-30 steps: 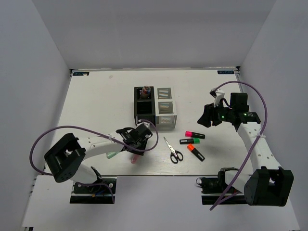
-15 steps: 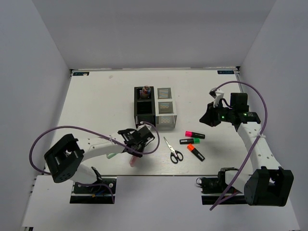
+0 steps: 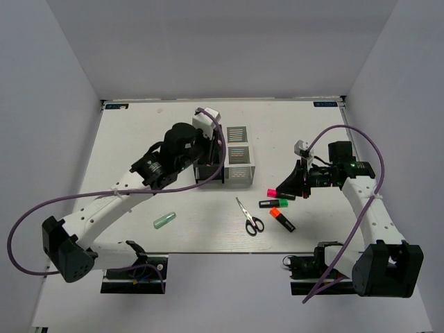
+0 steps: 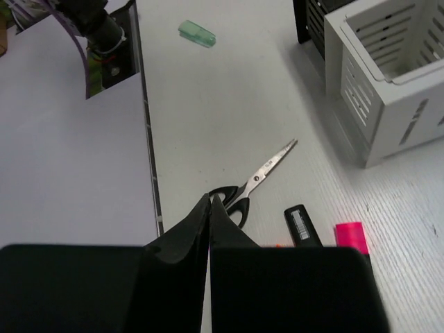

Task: Sort the stationery into containers
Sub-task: Place the stationery into the container

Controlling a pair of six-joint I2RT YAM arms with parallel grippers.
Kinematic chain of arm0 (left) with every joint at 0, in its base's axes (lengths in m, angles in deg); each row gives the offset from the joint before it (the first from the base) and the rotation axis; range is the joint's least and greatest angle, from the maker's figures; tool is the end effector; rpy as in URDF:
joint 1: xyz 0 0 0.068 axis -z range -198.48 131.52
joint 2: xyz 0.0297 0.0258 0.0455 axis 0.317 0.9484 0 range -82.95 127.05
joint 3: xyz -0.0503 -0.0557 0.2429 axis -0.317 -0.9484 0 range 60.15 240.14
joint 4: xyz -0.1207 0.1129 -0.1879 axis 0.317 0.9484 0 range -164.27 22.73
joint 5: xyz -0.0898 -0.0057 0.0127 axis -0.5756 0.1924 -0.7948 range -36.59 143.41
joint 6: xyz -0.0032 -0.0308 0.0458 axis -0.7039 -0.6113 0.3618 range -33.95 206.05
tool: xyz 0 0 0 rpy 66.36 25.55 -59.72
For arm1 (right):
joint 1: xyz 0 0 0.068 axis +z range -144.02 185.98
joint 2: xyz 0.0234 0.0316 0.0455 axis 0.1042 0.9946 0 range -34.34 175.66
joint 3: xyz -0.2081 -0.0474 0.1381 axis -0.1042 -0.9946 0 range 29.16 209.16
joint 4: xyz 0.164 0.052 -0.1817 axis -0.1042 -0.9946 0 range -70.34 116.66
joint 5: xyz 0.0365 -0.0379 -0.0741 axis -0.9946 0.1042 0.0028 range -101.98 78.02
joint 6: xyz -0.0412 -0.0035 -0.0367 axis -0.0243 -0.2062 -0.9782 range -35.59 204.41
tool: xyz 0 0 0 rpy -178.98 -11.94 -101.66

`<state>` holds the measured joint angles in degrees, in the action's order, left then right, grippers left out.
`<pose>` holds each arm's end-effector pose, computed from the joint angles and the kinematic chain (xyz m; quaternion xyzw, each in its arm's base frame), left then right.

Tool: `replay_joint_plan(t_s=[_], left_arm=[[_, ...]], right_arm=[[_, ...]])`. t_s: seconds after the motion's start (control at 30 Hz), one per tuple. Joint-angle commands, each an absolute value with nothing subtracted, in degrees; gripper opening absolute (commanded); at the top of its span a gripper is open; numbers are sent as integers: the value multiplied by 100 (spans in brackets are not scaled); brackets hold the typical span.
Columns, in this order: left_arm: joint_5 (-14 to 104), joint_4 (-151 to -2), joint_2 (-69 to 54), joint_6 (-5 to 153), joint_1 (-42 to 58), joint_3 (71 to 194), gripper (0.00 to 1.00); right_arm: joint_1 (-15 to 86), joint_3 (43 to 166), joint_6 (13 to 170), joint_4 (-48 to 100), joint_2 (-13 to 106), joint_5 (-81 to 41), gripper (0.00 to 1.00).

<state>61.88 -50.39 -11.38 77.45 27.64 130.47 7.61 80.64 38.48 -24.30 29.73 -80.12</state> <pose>0.1964 -0.1962 0.3534 0.2332 0.8097 -0.1905 0.5037 0.1916 0.0404 0.2627 -0.4424 0.6862 0.4337 0.3811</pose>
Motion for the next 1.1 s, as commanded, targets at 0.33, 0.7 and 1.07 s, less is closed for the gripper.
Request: replay_joint_plan(t_s=[0.33, 0.7, 1.07], left_arm=[[4963, -9764, -325, 7603, 1377, 11332, 0], [4735, -10177, -86, 7374, 1237, 10850, 0], [4647, -10362, -78, 7322, 1078, 10312, 5]], right_arm=[[748, 7758, 207, -4083, 2806, -9240, 10], [730, 8426, -2624, -6667, 3851, -9284, 15], [730, 8453, -2563, -6756, 3905, -9302, 16]])
